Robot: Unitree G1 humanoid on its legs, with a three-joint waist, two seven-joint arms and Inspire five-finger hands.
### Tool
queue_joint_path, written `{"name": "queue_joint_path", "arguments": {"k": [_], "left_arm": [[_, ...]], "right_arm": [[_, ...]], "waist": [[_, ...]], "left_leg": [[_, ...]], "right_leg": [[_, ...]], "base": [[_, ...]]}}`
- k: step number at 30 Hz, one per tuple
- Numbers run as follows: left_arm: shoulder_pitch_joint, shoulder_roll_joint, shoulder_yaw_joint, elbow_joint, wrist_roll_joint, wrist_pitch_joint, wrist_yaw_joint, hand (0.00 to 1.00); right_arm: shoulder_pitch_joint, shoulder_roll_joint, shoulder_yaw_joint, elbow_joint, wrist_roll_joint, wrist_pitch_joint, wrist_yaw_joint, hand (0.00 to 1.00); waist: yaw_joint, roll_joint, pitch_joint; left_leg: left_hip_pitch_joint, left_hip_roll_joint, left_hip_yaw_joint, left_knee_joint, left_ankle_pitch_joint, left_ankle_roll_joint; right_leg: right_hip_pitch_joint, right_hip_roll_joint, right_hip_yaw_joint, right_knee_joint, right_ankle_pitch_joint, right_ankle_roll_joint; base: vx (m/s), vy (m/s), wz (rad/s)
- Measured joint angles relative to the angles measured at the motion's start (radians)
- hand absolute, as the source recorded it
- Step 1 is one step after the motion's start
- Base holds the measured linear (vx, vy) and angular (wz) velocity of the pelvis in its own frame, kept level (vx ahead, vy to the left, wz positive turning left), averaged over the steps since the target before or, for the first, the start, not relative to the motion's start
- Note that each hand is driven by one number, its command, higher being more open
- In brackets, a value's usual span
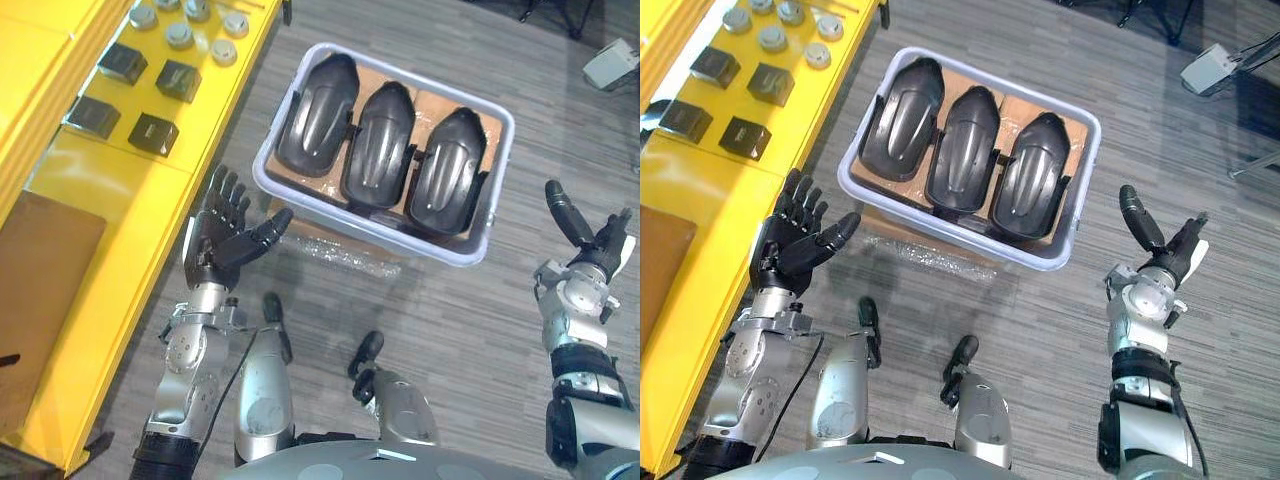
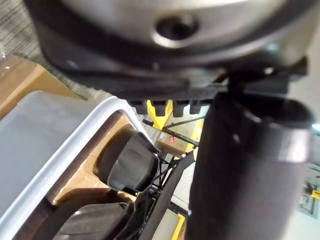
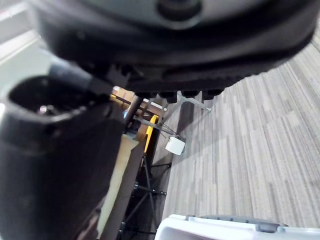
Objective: Walk over and take three plastic housings, then place them on the shelf
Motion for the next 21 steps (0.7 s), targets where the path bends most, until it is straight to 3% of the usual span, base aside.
{"name": "queue_joint_path", "arguments": {"k": [4,10,18,21], "left_arm": [[-0.035,0.006,-0.003,0.06,-0.001,-0.001,-0.002,1.0],[-0.043,0.01,-0.044,0.085,-0.018,-0.005,-0.008,1.0],[-0.028,0.008,-0.069,0.165,-0.046,-0.023,-0.017,1.0],[-0.032,0.008,-0.073,0.165,-0.048,-0.033,-0.019,1.0]], "right_arm": [[-0.116,-0.089,0.048,0.161,0.01,0.054,0.051,1.0],[-0.256,-0.192,0.1,0.325,0.009,0.054,0.099,1.0],[-0.36,-0.226,0.195,0.413,0.003,0.106,0.15,1.0],[-0.4,-0.268,0.246,0.434,-0.03,0.148,0.206,1.0]], "waist": [[0.023,0.009,0.025],[0.049,0.044,0.05],[0.075,0.048,0.052],[0.081,0.069,0.062]], "left_leg": [[-0.028,0.002,-0.018,0.026,-0.001,0.003],[-0.081,-0.001,-0.056,0.054,-0.006,0.01],[-0.131,-0.003,-0.08,0.075,-0.001,0.016],[-0.141,-0.011,-0.083,0.078,0.002,0.02]], "right_leg": [[-0.019,-0.002,-0.001,0.028,-0.007,-0.008],[-0.066,-0.014,-0.014,0.096,-0.041,-0.009],[-0.133,-0.048,-0.032,0.209,-0.097,-0.014],[-0.151,-0.062,-0.033,0.238,-0.107,-0.014]], "base": [[0.03,0.031,0.09],[-0.01,0.026,0.12],[-0.03,-0.004,0.1],[-0.03,0.011,0.05]]}}
